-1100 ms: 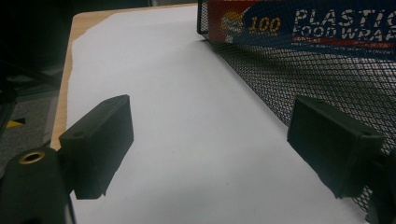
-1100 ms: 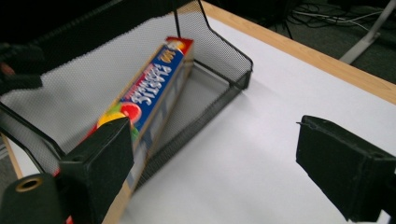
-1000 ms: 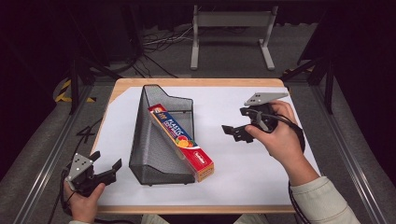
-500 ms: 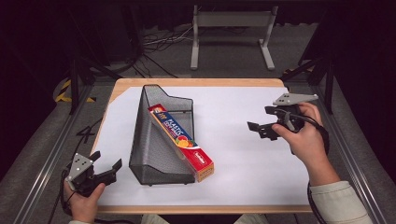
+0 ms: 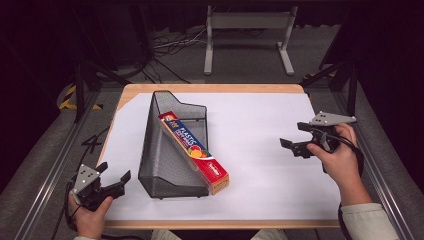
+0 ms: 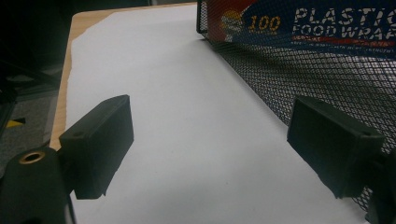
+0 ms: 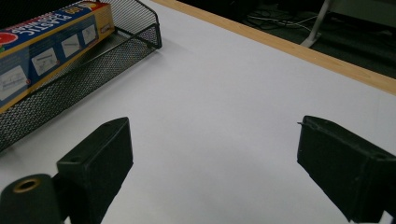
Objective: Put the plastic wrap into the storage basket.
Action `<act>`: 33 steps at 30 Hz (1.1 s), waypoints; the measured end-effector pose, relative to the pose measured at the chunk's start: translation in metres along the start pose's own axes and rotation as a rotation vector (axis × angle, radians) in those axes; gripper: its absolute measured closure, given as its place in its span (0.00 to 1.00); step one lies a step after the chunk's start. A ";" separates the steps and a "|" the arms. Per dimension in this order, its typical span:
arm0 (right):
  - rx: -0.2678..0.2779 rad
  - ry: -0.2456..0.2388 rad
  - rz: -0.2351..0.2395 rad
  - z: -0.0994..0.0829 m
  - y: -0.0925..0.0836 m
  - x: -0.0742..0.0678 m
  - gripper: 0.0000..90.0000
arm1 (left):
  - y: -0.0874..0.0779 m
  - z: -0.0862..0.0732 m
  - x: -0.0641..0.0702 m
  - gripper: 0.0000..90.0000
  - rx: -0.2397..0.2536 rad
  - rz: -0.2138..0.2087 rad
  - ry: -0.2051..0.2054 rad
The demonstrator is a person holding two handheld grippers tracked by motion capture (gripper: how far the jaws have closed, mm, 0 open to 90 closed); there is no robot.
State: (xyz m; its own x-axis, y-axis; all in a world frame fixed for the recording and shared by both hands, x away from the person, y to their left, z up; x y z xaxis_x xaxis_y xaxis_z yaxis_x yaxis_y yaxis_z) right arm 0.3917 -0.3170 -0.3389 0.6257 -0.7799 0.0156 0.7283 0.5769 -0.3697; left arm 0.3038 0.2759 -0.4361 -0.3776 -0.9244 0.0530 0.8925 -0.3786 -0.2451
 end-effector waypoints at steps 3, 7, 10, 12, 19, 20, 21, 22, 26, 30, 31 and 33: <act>0.013 -0.002 0.002 -0.011 -0.001 0.001 0.12 | 0.000 0.000 0.000 0.17 0.001 0.000 0.002; 0.024 -0.023 -0.017 -0.022 -0.002 0.001 0.12 | 0.000 0.000 0.000 0.17 0.001 0.000 0.001; 0.013 -0.033 -0.016 -0.033 -0.002 0.001 0.12 | 0.001 0.000 0.000 0.17 -0.001 -0.001 0.001; 0.008 -0.037 -0.015 -0.040 -0.002 0.000 0.12 | 0.001 0.000 0.001 0.17 0.000 -0.002 0.001; 0.020 -0.009 -0.011 -0.059 -0.004 0.000 0.12 | 0.000 0.000 0.000 0.17 -0.001 -0.001 0.001; 0.017 -0.006 -0.011 -0.063 -0.004 0.000 0.12 | 0.000 0.000 0.000 0.17 -0.001 -0.001 0.002; 0.017 -0.006 -0.011 -0.063 -0.004 0.000 0.12 | 0.000 0.000 0.000 0.17 -0.001 -0.001 0.002; 0.014 0.000 -0.009 -0.069 -0.005 0.000 0.12 | 0.000 0.000 0.000 0.17 0.000 0.000 0.002; -0.001 0.002 -0.004 -0.080 -0.005 0.000 0.12 | 0.000 -0.001 -0.001 0.17 -0.004 -0.002 0.004; -0.006 0.009 0.001 -0.085 -0.006 0.000 0.12 | 0.001 -0.001 0.000 0.17 -0.003 -0.003 0.002; -0.003 0.010 0.004 -0.087 -0.006 -0.001 0.12 | 0.001 -0.001 0.000 0.17 -0.005 -0.004 0.003; -0.005 0.014 0.006 -0.091 -0.007 -0.002 0.13 | 0.000 -0.001 0.000 0.17 -0.003 -0.004 0.003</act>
State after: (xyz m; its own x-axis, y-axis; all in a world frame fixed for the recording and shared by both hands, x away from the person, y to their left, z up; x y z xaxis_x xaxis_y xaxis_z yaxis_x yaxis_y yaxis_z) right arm 0.3598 -0.3410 -0.4212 0.6258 -0.7800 0.0000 0.7234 0.5803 -0.3740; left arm 0.3039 0.2754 -0.4368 -0.3816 -0.9229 0.0508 0.8905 -0.3819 -0.2475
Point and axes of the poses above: each handheld gripper's, and its own axes: y roughly forward along the jaws, z roughly out of its top, x roughly to its right, the point moved 1 cm from there along y, roughly forward along the jaws, and after that the axes turned 11 degrees about x, right-handed, at the moved point
